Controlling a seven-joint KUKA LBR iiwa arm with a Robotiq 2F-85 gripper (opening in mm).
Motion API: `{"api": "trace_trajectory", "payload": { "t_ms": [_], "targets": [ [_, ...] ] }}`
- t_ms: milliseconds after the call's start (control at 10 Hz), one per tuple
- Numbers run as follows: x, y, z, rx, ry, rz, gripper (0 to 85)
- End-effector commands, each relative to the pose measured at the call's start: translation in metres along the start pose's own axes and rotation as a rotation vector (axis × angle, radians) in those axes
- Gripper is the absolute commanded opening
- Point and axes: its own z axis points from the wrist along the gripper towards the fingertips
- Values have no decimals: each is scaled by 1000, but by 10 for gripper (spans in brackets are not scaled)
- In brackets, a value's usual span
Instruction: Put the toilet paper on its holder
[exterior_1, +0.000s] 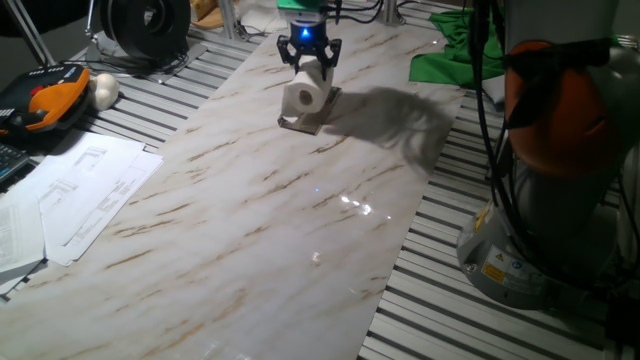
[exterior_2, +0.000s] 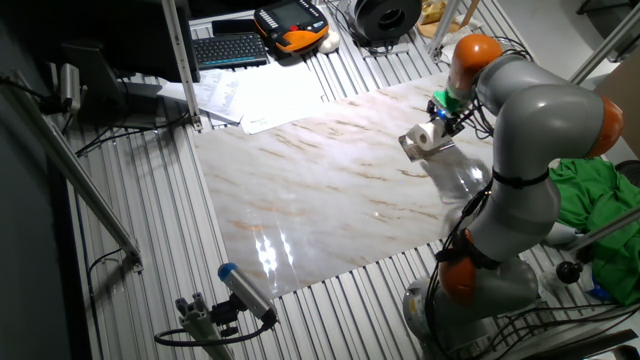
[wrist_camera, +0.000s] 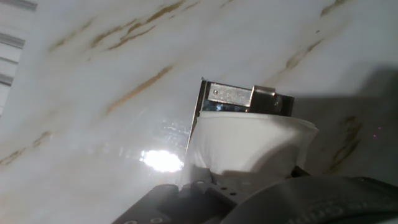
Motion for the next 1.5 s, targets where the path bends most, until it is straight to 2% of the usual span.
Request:
{"api": "trace_trajectory", "payload": {
  "t_ms": [0,600,800,900,1000,1100,1300,1400],
  "targets": [
    [-4,0,-1,1,2,-7,0],
    [-11,-2,6,-11,-4,-18,0],
    [-9,0,6,-23,45,19,340],
    [-9,0,5,-24,49,25,510],
    [-8,2,5,-25,55,36,510],
    [-8,3,4,-28,64,51,680],
    [-7,6,2,-29,64,68,680],
    [-7,7,1,-29,65,71,850]
  ]
}}
